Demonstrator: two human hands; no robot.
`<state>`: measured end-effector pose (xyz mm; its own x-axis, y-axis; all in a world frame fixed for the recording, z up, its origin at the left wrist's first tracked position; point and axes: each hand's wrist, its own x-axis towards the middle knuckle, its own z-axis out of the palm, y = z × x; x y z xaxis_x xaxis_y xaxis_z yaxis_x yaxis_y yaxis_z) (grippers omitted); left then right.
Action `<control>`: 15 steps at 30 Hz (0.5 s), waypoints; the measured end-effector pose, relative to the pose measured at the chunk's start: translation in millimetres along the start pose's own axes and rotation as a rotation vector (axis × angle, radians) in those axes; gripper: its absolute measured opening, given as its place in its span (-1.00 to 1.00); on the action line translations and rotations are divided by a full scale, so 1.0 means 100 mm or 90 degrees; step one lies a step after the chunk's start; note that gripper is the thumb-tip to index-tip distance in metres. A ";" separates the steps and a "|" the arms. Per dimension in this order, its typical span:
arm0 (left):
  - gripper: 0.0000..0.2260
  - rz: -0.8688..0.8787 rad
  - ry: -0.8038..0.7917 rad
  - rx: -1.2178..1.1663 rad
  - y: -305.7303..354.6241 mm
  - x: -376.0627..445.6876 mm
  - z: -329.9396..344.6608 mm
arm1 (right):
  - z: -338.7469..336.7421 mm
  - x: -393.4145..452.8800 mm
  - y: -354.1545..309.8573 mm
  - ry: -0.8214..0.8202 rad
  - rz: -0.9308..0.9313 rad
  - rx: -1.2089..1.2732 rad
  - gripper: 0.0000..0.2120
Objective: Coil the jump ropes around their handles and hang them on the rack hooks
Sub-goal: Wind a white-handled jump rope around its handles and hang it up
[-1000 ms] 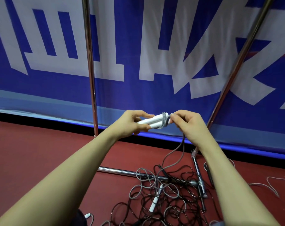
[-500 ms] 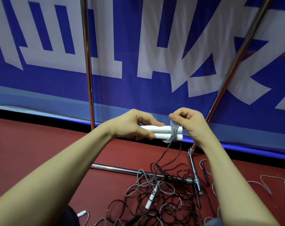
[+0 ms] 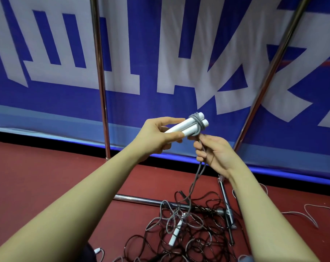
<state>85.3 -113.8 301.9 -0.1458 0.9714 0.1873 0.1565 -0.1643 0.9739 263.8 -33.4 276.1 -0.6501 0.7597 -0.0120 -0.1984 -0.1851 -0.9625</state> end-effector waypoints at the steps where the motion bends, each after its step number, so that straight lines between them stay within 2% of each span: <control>1: -0.70 -0.001 0.019 0.005 -0.02 0.02 0.00 | 0.00 0.00 0.01 -0.006 0.011 -0.017 -0.75; 4: -0.70 -0.006 0.060 0.022 -0.09 0.07 -0.04 | 0.01 -0.03 0.02 -0.033 0.038 -0.047 -0.70; 10: -0.76 -0.013 0.072 0.123 -0.26 0.12 -0.14 | 0.05 -0.09 -0.03 -0.097 0.040 -0.144 -0.76; 15: -0.77 -0.015 0.028 0.186 -0.36 0.13 -0.22 | 0.06 -0.10 -0.09 -0.121 -0.001 -0.197 -0.86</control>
<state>56.3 -98.8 271.9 -0.1936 0.9650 0.1769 0.4267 -0.0795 0.9009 267.1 -43.0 286.6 -0.7808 0.6247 0.0130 0.0120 0.0358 -0.9993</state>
